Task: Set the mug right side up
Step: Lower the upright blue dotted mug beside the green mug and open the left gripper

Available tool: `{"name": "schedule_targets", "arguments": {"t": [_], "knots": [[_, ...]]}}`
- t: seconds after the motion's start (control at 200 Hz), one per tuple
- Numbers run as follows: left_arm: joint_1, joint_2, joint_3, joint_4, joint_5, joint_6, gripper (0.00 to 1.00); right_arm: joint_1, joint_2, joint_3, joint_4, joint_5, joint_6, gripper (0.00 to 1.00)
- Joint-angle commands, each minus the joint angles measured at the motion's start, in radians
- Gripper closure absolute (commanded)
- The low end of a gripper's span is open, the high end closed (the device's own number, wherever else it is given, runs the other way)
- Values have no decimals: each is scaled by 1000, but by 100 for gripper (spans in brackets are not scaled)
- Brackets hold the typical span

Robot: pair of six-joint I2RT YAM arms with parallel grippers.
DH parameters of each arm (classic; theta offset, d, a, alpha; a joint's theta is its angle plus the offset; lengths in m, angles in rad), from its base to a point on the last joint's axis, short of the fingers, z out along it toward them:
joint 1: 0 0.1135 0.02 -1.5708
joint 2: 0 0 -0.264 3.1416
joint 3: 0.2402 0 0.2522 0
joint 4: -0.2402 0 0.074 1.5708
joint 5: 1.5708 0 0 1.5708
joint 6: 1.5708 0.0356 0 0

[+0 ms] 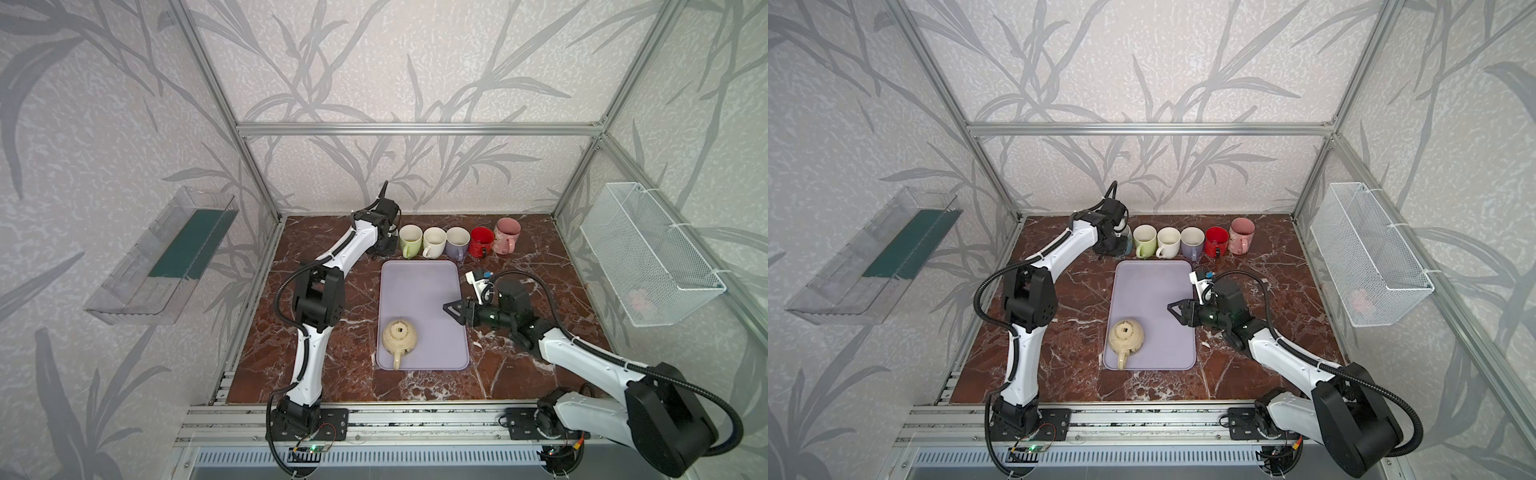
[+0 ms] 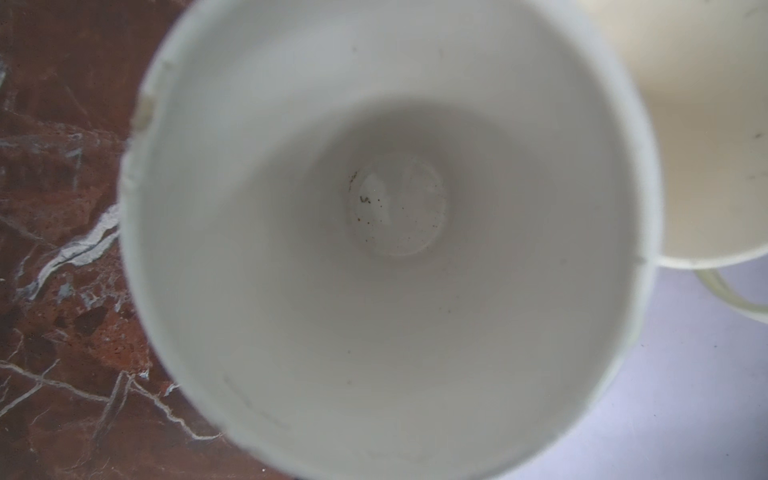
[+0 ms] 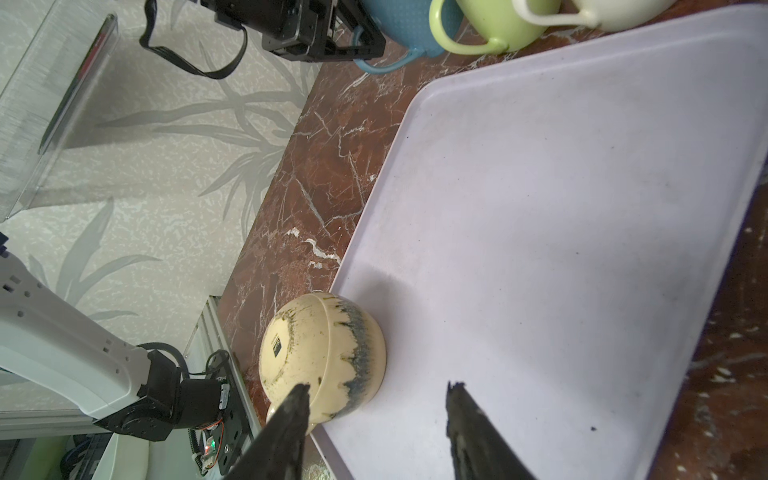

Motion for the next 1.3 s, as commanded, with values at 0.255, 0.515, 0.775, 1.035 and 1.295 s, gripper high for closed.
{"name": "schedule_targets", "arguments": {"t": [0.255,0.515,0.775,1.035,1.295], "knots": [[4,38,77,-34,15,5,100,1,3,-5,14,17,-4,47],[6,64,92,-39,30,6,100,2,3,-5,10,19,-6,47],[7,72,119,-70,32,4,94,2,-7,-3,2,21,-7,47],[6,70,131,-106,34,-6,72,2,-23,-4,-4,22,-9,47],[5,29,111,-104,31,-13,62,4,-42,-4,-19,27,-16,47]]}}
